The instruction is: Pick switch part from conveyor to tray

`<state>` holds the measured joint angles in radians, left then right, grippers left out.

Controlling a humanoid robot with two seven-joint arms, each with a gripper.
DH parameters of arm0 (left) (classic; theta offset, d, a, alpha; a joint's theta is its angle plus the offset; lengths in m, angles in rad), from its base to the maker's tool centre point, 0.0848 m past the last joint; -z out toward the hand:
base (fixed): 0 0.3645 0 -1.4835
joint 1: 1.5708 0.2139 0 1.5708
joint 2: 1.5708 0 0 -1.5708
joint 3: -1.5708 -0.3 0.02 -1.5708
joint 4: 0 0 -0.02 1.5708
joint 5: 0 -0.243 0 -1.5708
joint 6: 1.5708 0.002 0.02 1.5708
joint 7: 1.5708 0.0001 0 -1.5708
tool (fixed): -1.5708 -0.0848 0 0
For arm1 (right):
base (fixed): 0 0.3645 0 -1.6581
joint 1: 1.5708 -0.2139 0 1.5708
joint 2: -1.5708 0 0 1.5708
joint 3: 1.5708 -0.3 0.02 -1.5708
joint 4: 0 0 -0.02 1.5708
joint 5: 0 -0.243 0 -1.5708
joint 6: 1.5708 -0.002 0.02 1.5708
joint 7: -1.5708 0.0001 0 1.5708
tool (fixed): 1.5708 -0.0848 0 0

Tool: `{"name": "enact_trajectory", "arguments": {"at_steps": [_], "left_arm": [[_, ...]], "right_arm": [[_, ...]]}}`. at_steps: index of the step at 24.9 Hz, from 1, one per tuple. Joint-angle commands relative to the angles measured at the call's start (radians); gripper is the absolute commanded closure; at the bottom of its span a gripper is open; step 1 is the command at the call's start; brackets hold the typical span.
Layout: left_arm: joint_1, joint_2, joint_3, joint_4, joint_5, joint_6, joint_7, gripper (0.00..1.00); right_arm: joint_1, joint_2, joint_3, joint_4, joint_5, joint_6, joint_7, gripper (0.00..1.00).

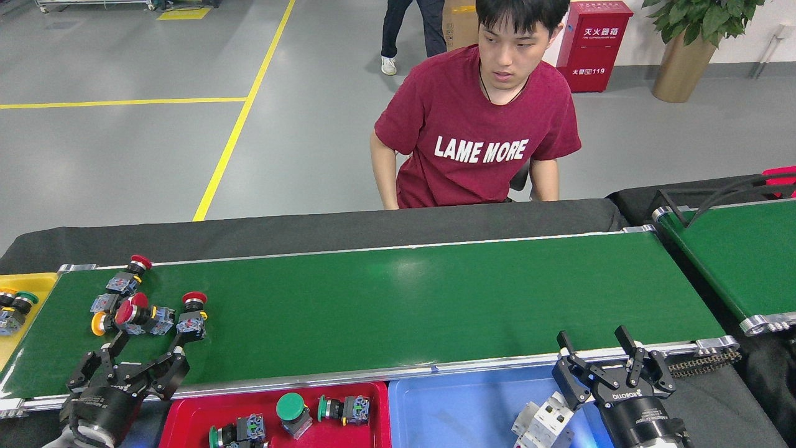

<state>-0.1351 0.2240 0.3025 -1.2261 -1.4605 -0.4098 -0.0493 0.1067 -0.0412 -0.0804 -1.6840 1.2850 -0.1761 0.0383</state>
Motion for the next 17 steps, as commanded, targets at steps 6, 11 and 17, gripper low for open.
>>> {"name": "enact_trajectory", "arguments": {"at_steps": [6,11,17], "left_arm": [[-0.109,0.051,0.003,0.140,-0.041,0.020,0.005,0.00],[-0.173,0.060,0.001,0.223,-0.041,0.081,0.008,0.00],[-0.271,0.064,-0.057,0.356,-0.041,0.137,0.019,0.09]], "right_arm": [[-0.004,0.000,-0.002,-0.016,0.002,-0.003,-0.005,0.03],[-0.004,0.000,-0.002,-0.016,0.000,-0.006,-0.005,0.03],[-0.005,-0.002,-0.002,-0.016,0.002,-0.006,-0.005,0.03]]}}
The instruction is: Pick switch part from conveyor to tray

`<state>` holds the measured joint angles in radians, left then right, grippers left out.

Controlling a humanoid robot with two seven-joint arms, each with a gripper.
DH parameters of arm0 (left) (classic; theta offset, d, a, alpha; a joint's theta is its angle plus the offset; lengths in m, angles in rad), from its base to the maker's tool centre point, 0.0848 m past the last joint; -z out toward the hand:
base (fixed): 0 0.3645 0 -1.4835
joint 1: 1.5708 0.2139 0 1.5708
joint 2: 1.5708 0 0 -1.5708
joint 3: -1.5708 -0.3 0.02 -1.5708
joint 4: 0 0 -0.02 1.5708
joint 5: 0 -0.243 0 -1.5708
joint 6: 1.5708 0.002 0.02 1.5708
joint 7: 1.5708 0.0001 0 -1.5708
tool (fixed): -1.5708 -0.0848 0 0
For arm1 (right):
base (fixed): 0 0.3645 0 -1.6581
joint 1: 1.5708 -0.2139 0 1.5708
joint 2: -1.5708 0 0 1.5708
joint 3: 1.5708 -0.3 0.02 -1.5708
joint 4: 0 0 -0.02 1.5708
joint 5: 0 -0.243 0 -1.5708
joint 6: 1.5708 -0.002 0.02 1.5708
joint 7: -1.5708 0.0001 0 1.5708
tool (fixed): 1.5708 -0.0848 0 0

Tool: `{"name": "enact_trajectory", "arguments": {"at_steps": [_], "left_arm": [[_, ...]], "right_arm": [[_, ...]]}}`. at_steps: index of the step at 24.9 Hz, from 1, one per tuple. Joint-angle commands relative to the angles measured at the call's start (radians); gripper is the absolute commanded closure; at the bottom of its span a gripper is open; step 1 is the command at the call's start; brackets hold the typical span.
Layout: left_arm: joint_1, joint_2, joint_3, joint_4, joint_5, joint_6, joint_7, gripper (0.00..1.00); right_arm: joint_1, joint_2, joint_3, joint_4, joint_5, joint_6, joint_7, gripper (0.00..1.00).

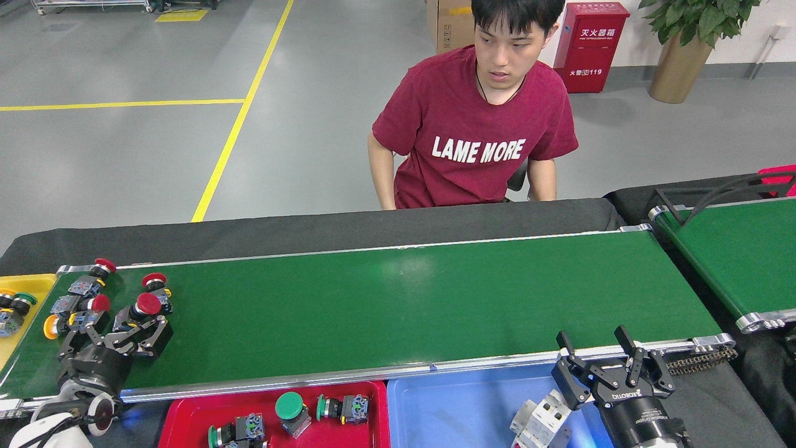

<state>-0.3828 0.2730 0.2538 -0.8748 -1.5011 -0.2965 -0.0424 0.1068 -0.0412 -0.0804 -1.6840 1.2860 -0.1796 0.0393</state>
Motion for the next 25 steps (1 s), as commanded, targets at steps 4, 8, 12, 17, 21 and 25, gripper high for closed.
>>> {"name": "enact_trajectory", "arguments": {"at_steps": [4,8,12,17,21,25], "left_arm": [[-0.019,0.017,-0.013,0.017,0.012,-0.033,0.013,0.78],[0.018,0.014,-0.005,0.005,0.042,-0.098,0.015,0.91],[0.119,0.018,-0.004,-0.156,0.108,-0.153,0.012,0.91],[0.367,0.028,0.016,-0.507,0.193,-0.302,-0.008,0.90],[0.604,0.020,0.015,-0.759,0.268,-0.401,-0.033,0.89],[0.795,0.005,-0.001,-0.906,0.298,-0.457,-0.034,0.58]], "right_arm": [[-0.006,0.000,-0.002,-0.016,0.001,-0.003,-0.006,0.03],[-0.004,0.000,-0.002,-0.016,0.001,-0.003,-0.006,0.03],[-0.001,-0.002,-0.002,-0.016,0.001,-0.003,-0.006,0.03],[0.005,-0.002,-0.002,-0.016,0.001,-0.003,-0.022,0.03],[0.011,-0.003,-0.002,-0.016,0.001,-0.003,-0.025,0.03],[0.016,-0.003,-0.002,-0.017,0.001,-0.005,-0.025,0.03]]}}
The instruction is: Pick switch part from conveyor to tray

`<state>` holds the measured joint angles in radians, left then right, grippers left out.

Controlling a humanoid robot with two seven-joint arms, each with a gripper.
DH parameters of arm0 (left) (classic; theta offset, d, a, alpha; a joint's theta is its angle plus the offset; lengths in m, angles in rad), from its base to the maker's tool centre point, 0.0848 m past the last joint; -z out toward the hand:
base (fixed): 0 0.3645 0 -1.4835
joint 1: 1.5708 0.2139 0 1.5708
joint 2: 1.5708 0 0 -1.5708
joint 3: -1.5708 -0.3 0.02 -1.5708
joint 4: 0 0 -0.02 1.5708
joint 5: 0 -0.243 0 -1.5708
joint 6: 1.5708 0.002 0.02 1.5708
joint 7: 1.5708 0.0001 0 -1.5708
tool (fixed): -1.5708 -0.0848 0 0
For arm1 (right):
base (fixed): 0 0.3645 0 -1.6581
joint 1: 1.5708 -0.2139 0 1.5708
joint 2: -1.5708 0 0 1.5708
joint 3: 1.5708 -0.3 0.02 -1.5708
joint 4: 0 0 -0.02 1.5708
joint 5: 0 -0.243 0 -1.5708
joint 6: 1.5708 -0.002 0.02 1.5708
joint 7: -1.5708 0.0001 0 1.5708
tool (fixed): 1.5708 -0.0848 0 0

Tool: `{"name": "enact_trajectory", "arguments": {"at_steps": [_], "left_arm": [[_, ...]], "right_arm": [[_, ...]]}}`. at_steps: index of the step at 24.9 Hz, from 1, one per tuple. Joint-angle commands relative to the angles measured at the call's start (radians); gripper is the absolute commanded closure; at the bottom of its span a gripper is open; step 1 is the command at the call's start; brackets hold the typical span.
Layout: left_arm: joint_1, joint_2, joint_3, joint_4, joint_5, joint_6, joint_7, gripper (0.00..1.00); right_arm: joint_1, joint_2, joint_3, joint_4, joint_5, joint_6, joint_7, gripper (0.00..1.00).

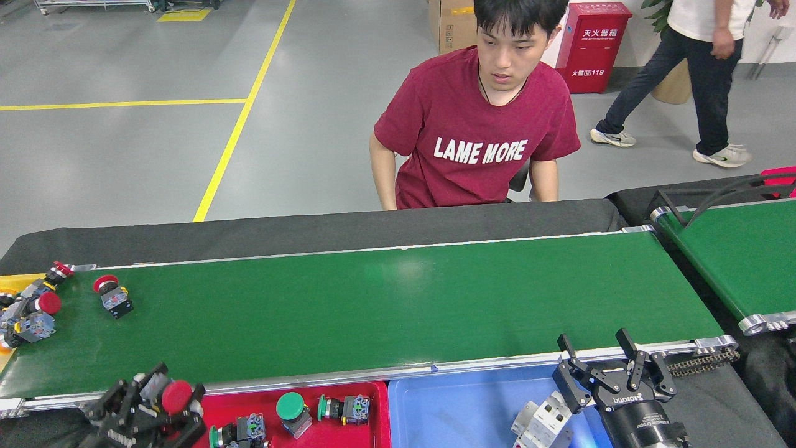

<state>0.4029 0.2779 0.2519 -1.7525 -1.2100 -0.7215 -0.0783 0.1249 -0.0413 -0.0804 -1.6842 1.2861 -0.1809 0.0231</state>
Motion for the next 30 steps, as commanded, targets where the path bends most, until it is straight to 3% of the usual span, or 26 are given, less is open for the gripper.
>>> {"name": "enact_trajectory", "arguments": {"at_steps": [1,2,4,13,15,18,21,25,30], "left_arm": [[0.017,-0.014,-0.014,-0.027,0.006,-0.019,-0.003,0.22],[0.013,-0.036,-0.019,-0.027,0.004,-0.012,-0.009,0.00],[0.011,-0.069,-0.028,-0.027,0.007,-0.016,-0.009,0.00],[0.008,-0.114,0.037,-0.027,0.003,0.016,-0.008,0.00],[0.005,-0.135,0.087,-0.027,0.003,0.076,-0.006,0.00],[-0.030,-0.192,0.214,-0.019,0.000,0.254,-0.003,0.00],[-0.026,-0.190,0.303,0.034,-0.002,0.289,0.017,0.00],[-0.021,-0.183,0.303,0.045,-0.028,0.292,0.049,0.00],[-0.062,-0.183,0.276,0.044,-0.183,0.290,0.109,0.00]], "right_arm": [[-0.001,-0.003,-0.002,-0.017,0.001,-0.003,-0.009,0.03],[-0.001,-0.003,-0.002,-0.017,0.001,-0.003,-0.009,0.03],[-0.001,-0.003,-0.002,-0.017,0.001,-0.003,-0.009,0.03],[0.002,-0.003,-0.002,-0.017,0.001,-0.003,-0.009,0.03],[0.002,-0.005,-0.002,-0.017,0.001,-0.003,-0.009,0.03],[-0.001,-0.003,-0.002,-0.020,-0.001,-0.003,-0.009,0.03],[0.001,-0.003,-0.002,-0.022,0.001,-0.003,-0.008,0.03],[0.001,-0.002,-0.002,-0.023,0.001,-0.003,-0.008,0.03],[-0.001,-0.005,-0.002,-0.023,0.001,0.000,-0.008,0.03]]}}
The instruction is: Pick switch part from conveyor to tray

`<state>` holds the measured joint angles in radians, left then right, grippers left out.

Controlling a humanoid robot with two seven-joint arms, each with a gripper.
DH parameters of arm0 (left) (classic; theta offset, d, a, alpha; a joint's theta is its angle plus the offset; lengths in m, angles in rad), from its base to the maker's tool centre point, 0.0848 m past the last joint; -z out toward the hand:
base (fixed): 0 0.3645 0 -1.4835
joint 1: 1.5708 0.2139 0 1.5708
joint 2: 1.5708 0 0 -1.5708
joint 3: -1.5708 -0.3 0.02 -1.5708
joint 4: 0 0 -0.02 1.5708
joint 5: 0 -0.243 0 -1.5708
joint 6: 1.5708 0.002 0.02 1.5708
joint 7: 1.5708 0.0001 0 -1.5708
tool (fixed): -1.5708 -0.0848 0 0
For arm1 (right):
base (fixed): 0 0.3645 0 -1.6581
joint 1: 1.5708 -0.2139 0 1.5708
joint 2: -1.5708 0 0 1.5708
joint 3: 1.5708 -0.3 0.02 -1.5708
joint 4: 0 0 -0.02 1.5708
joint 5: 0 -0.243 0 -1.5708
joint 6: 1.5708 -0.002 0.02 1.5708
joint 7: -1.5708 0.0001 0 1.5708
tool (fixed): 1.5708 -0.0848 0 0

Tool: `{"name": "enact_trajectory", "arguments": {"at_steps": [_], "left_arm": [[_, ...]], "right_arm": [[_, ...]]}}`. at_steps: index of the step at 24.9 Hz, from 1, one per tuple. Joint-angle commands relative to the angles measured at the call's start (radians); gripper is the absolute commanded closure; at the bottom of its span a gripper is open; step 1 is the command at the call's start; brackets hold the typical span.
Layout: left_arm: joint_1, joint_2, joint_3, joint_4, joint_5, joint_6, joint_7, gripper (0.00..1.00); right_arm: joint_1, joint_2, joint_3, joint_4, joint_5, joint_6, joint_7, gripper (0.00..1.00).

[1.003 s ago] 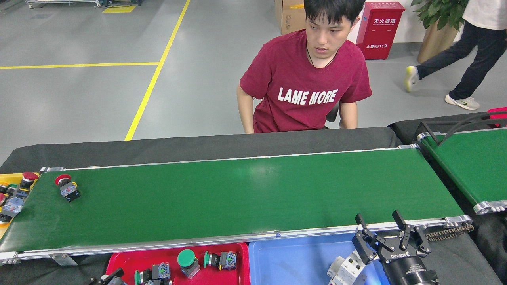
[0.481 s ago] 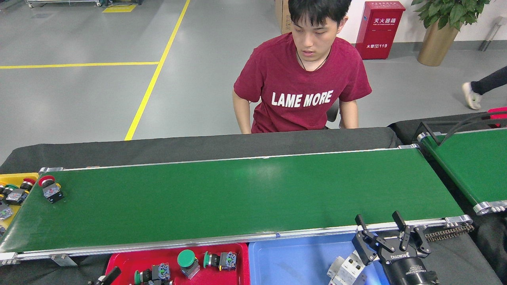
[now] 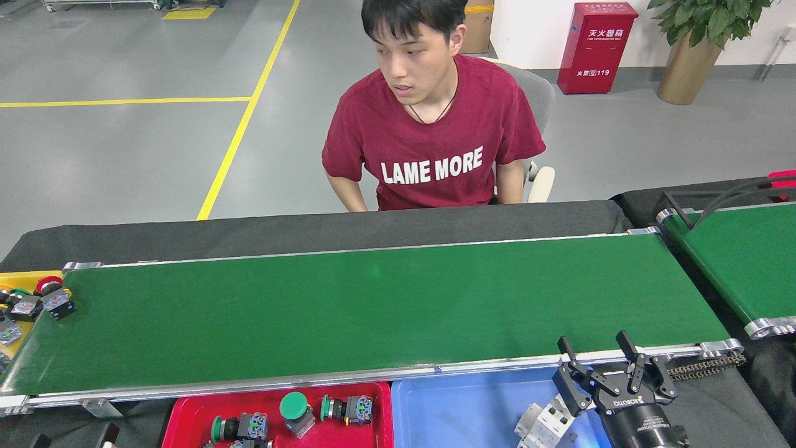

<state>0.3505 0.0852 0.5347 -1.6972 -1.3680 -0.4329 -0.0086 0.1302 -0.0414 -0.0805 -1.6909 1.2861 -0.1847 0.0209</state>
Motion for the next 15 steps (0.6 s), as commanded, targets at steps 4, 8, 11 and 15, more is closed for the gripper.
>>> {"name": "enact_trajectory", "arguments": {"at_steps": [4,8,11,15], "left_arm": [[-0.024,0.015,-0.041,-0.004,-0.040,-0.015,0.056,0.00],[-0.024,0.011,-0.038,0.002,-0.039,-0.073,0.056,0.00],[-0.024,0.011,-0.035,0.004,-0.039,-0.073,0.055,0.00],[-0.025,0.007,-0.027,0.004,-0.039,-0.069,0.047,0.00]], "right_arm": [[-0.004,-0.006,-0.002,-0.016,0.001,0.004,-0.006,0.03],[-0.009,-0.005,-0.002,-0.016,0.001,0.005,-0.006,0.03],[-0.006,-0.005,-0.002,-0.016,0.001,0.005,-0.006,0.03],[-0.004,-0.005,-0.002,-0.016,0.001,0.007,-0.006,0.03]]}}
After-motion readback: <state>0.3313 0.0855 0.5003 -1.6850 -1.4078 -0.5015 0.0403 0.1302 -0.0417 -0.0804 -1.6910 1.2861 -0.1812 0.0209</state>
